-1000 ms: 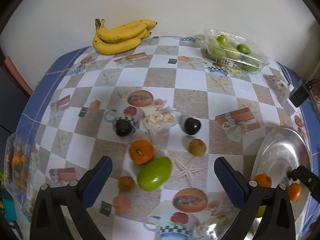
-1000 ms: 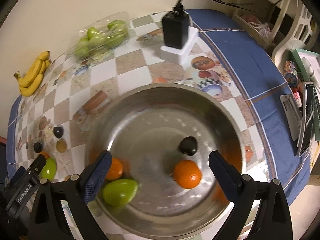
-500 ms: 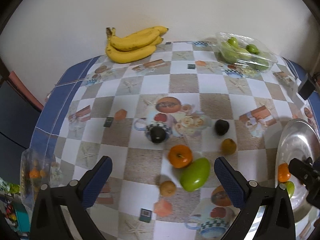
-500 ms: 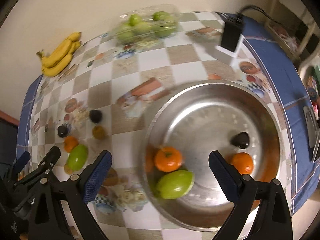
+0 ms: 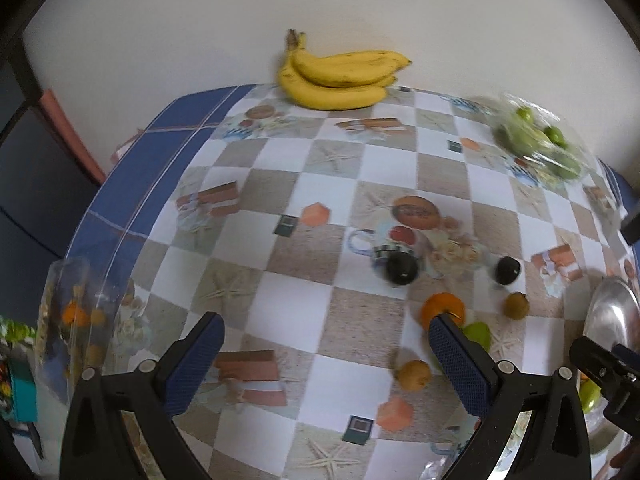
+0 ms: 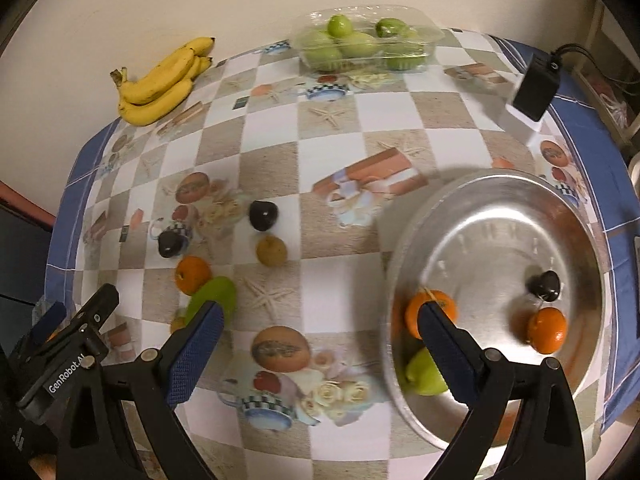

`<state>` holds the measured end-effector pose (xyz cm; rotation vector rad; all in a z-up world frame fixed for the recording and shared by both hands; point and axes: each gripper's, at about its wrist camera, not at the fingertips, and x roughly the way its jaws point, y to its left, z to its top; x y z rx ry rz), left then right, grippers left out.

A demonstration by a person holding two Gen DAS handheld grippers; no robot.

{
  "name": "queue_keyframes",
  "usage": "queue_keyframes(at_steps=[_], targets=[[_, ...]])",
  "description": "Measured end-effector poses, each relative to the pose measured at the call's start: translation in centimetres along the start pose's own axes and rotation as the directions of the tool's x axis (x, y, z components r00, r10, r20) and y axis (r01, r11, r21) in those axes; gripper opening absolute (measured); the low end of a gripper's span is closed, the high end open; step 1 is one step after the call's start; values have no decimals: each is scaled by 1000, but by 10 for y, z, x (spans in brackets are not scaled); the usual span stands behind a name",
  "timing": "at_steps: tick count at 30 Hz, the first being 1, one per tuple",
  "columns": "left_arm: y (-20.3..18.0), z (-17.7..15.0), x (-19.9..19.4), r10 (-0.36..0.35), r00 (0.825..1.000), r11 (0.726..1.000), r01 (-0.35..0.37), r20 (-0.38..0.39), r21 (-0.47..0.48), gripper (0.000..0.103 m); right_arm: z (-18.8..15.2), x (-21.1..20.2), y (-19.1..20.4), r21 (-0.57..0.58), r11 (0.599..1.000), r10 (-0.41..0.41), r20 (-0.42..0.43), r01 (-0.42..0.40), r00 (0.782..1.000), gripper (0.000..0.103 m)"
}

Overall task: Organize fruits
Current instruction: 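Move the right tool to the large green mango while the left tool approaches the loose fruits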

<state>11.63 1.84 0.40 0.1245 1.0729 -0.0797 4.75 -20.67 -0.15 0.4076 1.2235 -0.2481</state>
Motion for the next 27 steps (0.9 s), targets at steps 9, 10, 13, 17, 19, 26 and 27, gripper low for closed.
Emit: queue_keyframes(at_steps=[9,10,13,17,19,26,27], targets=[[10,-2,8,-34,999,999,34,-24,-34,103,-4,16,28,-47,998,39,-14,-40,999,98],[10,-3,11,-37,999,999,36,-31,-37,103,-5,18,31,-53,998,42,-20,-43,999,98],[11,-5,18,-36,998,998,34,-50,-49,103,-8,31,40,-71,996,45,-46,-48,998,98],[19,-7,29,-27,997,996,20,-77,-81,103,-10,45,46,-67,996,56,-69,-60,996,98],[24,-7,33,-27,996,994,18,-85,-104,103,-11,50,49,-68,996,58,-79,-64,995,98],[36,-7,39,-27,995,989,13,-92,-148,103,-11,62,59,-67,996,53,-73,-58,996,98],[37,-7,40,-27,995,988,13,-93,-152,103,-11,63,59,-66,996,54,-71,-59,996,98]])
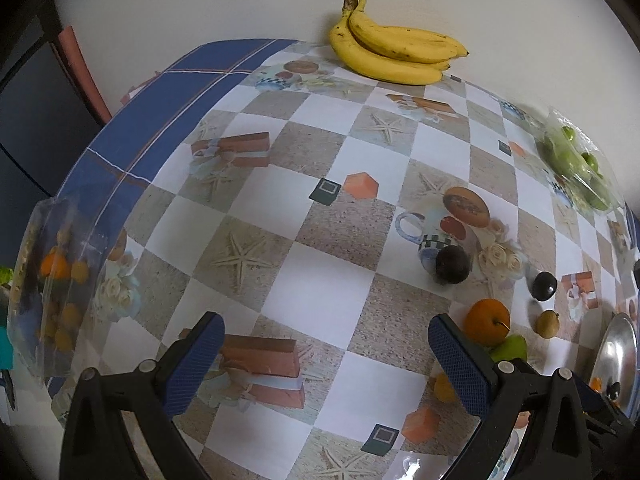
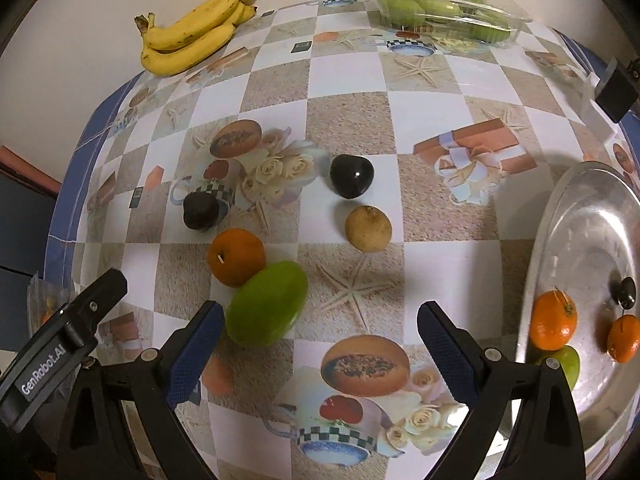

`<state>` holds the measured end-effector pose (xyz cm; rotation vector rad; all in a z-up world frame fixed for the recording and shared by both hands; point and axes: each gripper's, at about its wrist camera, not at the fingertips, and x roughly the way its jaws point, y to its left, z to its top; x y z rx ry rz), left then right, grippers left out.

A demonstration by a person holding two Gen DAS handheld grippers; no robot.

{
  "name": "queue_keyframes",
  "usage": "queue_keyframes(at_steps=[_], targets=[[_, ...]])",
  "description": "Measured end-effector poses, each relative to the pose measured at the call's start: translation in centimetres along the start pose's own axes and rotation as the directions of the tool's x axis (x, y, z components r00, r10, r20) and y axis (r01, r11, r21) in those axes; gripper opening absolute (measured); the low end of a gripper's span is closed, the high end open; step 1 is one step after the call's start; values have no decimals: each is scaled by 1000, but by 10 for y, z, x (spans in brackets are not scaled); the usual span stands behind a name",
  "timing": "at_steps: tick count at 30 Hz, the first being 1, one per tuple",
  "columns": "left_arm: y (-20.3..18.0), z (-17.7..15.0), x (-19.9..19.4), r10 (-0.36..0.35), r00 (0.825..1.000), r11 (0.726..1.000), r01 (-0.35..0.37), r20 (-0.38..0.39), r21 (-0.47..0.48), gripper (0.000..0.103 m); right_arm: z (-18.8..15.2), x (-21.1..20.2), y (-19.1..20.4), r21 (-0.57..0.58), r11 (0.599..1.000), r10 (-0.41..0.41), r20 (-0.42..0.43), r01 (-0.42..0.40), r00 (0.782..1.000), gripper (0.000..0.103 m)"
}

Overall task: Organize fruits
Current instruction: 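Move the right tool to the large green mango while the left tool approaches the loose fruits, then grasp the green mango with the right tool while the left tool grasps a small yellow fruit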

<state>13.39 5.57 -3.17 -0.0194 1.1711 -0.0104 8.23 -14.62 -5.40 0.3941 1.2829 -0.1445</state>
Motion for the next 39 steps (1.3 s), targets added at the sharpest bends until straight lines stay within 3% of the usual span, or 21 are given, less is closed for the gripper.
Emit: queue_keyframes(at_steps=[8,16,21,25,27,39], targets=[[7,2,0,-3,1000,1000,3,3,-21,103,2,8,5,18,1000,-3,15,3,1000,98],[6,2,-1,-14,1000,1000,14,6,-15,103,0,10,23,-39,999,30,18,-29,999,97],[4,2,1,-24,1000,1000,24,-1,-19,103,-1,12,29,-50,997,51,15,-50,999,76],[1,0,6,-33,999,999,33,-20,-15,103,-2,15,31,-49,997,64,6,-64,998,71],[0,-1,8,-35,999,999,35,-26,-16,103,-3,16,30,-43,996,73,5,-73,997,60],[1,-2,13,-81,996,995,79,-42,-57,103,-4,16,24,-23,998,67,8,-67,998,48]])
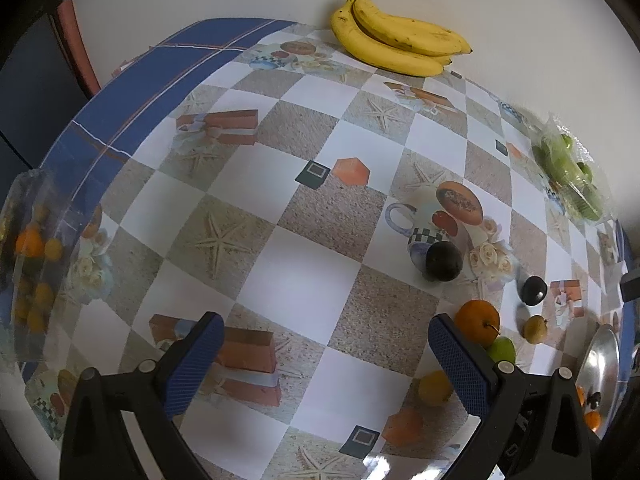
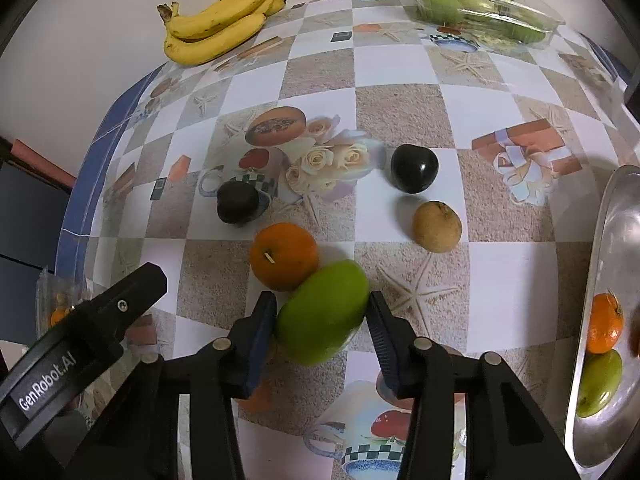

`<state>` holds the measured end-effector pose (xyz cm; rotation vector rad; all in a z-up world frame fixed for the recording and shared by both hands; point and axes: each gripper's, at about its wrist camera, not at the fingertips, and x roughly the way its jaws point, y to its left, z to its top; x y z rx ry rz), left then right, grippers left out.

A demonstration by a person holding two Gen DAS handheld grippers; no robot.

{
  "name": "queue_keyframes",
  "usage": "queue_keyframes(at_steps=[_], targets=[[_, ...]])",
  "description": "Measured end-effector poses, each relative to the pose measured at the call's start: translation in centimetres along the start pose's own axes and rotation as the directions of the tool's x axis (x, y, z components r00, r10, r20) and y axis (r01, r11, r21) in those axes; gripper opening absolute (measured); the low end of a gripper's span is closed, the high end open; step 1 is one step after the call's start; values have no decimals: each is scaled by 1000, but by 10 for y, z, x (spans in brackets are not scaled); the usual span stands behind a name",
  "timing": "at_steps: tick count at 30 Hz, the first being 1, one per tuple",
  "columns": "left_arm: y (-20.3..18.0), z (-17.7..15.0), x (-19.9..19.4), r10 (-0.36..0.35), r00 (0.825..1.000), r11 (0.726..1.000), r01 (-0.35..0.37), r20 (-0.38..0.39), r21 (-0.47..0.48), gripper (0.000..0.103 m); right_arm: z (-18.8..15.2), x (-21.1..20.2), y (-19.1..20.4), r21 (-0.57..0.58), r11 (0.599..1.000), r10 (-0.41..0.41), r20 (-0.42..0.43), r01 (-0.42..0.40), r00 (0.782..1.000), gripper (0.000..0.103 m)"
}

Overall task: Organize fruits
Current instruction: 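Grasp the green mango with the right tool while the left tool grasps a small yellow fruit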

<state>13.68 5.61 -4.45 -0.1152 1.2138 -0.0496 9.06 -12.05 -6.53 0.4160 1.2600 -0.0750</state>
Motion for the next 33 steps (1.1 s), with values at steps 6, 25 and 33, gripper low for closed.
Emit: queue_keyframes(at_steps=[6,25,33], targets=[[-6,-2,0,-19,1000,1000,19,15,21,103,0,1,-1,3,1000,9,1,-9,1000,48],[-18,-7,5,-91,995,996,92,-48,16,103,-3,-22,-28,76,996,45,5,-45,999,48],[-29,-15,8,-122,989,991,126,-85,46,86,-1,-46,-50,104,994,19,46,-24,999,48]])
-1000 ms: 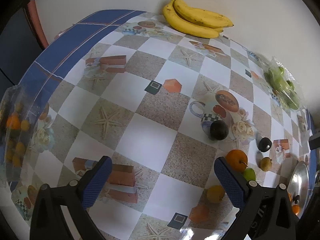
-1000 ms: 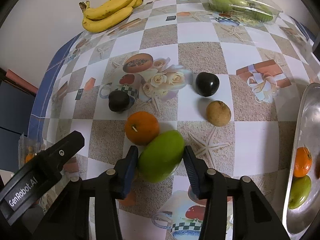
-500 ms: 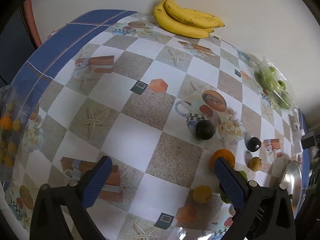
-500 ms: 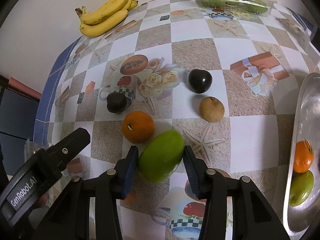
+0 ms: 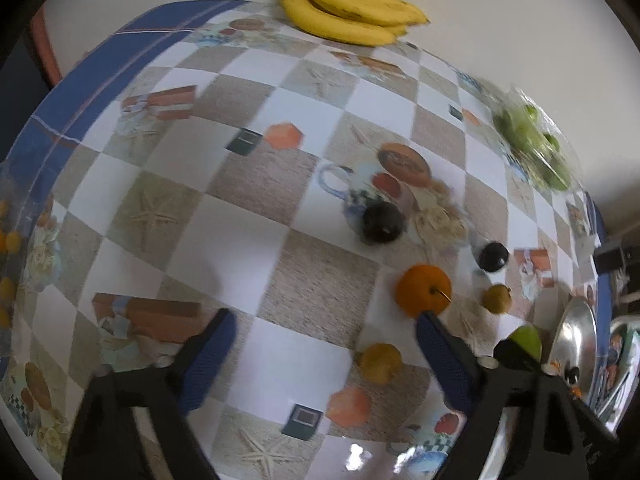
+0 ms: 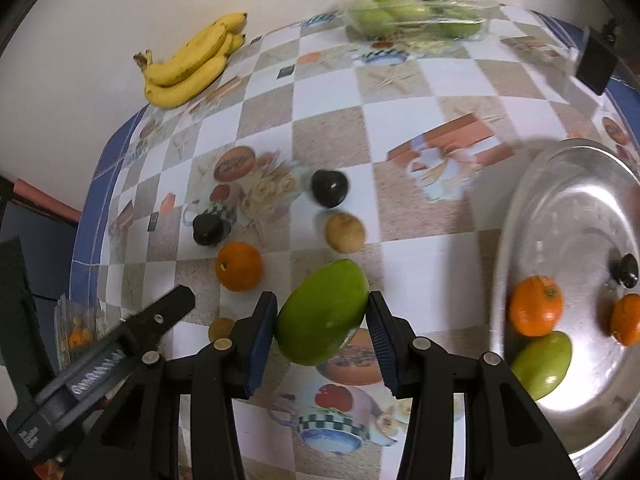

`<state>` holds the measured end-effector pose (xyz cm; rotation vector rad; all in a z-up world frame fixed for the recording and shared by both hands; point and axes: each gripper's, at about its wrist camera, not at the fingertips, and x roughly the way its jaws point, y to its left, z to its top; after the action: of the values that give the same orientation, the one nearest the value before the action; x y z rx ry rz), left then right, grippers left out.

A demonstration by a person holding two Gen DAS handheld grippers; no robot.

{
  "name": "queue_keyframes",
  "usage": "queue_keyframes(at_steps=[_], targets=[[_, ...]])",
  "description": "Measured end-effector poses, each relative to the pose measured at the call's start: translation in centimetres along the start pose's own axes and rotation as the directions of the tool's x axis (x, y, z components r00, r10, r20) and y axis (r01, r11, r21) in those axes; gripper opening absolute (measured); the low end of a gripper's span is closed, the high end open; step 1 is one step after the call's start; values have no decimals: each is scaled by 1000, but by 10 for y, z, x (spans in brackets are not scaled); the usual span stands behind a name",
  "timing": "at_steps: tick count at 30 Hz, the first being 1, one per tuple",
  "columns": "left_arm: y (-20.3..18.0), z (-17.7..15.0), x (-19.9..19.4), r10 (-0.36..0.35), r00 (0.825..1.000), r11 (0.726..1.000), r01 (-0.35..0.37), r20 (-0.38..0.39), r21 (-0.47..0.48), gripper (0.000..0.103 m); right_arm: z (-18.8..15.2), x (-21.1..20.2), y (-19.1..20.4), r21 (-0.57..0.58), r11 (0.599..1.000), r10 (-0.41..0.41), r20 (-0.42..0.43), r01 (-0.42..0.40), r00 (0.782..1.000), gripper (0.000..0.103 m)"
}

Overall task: Organize fruits
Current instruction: 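Grasp the green mango with the right tool while the left tool grasps a small yellow fruit, then carry the mango with the right tool while the left tool carries the yellow fruit over the basin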

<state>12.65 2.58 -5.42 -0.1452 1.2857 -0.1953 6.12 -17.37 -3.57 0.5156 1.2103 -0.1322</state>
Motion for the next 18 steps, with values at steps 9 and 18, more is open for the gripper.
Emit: queue_keyframes(at_steps=[9,18], targets=[[-21,-11,14,-37,996,998,40,-81,42,48,2,-13,-10,11,1000,-1,26,1,1000,48],[-25,-14,15,-56,994,997,60,-91,43,27,3,-16,-12,18,1000,12,32,-13,999,48]])
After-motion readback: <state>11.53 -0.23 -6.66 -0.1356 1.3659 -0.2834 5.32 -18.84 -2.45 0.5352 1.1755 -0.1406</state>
